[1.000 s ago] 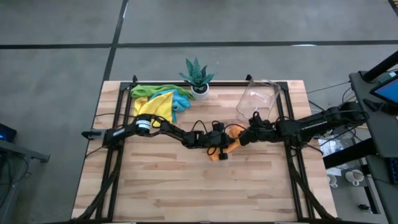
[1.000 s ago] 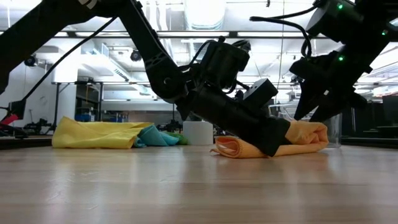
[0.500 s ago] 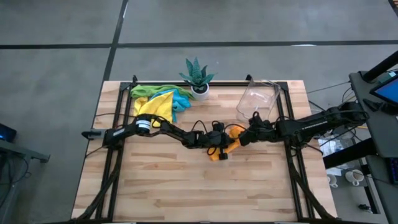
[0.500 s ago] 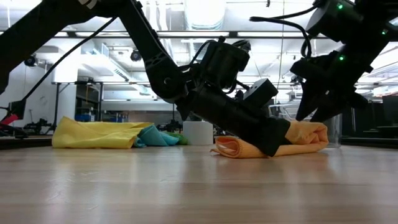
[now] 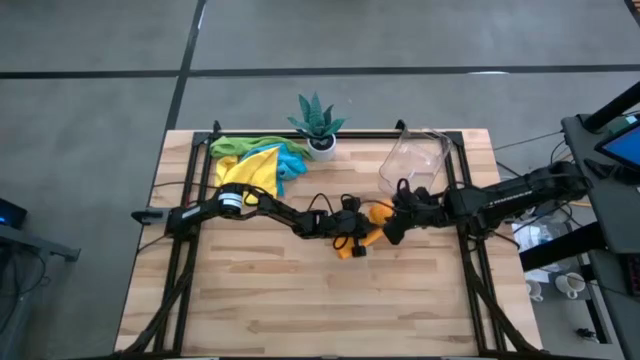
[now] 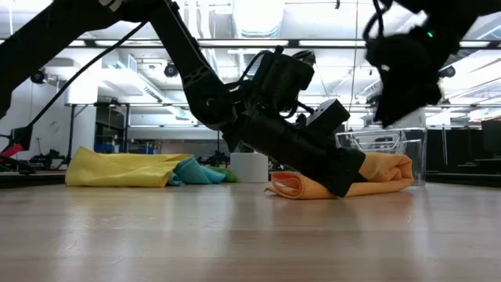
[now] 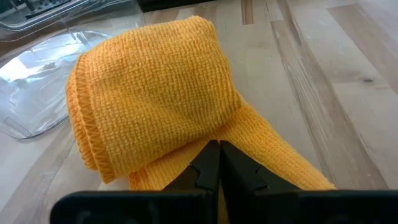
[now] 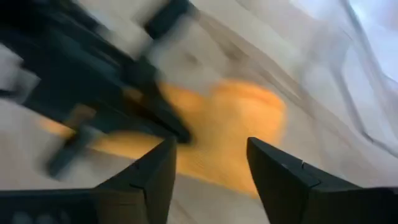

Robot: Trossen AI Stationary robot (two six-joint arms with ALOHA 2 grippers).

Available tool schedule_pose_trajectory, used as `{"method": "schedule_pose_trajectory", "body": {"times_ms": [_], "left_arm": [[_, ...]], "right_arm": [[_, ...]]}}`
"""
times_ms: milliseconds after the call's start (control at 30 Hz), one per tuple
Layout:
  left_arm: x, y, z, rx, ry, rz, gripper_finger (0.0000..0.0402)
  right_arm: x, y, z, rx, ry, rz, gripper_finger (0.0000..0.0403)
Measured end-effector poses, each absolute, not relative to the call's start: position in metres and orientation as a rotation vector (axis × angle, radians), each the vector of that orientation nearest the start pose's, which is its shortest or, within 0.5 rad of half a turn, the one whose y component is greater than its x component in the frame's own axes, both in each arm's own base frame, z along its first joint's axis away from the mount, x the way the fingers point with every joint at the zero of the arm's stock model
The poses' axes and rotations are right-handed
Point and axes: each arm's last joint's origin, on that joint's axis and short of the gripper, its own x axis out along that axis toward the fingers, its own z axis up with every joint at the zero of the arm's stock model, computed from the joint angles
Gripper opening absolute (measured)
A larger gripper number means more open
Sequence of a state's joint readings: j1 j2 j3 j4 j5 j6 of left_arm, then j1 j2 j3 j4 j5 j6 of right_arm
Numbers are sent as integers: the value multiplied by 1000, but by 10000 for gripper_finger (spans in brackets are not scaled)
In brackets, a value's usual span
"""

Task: Roll microfiber towels into tight, uniform cylinder then place into a basket
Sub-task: Roll the orange microfiber cloth

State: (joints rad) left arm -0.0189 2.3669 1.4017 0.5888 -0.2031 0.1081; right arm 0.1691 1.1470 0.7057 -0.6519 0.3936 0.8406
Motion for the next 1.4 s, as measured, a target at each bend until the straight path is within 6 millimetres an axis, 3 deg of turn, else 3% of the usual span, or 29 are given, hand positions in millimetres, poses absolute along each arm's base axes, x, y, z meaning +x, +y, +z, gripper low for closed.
{"method": "schedule_pose_trajectory", "body": {"times_ms": [133,233,300,567,833,1000,1133,1300,1400], "left_arm": [[487,-3,85,149,386,162,0],[487,-3,85,149,386,162,0],[487,-3,85,149,385,162,0],[487,-3,86,149,384,162,0],[487,-3,86,149,384,161,0],[487,-3,86,147,383,161,0],[487,-4,85,148,384,160,0],[487,-4,85,149,387,160,0],[487,-4,85,149,387,159,0]], "right_arm": [[179,24,203,397,982,-816,108],[170,27,203,388,1032,-848,29],[169,29,203,394,1043,-853,17],[162,14,188,279,1192,-1076,8],[203,-14,173,124,1091,-1066,8],[223,-40,178,-71,1027,-1138,8],[229,-57,183,-112,1049,-1163,8],[222,-39,206,-80,987,-1081,8],[206,-20,217,58,926,-1024,8]]}}
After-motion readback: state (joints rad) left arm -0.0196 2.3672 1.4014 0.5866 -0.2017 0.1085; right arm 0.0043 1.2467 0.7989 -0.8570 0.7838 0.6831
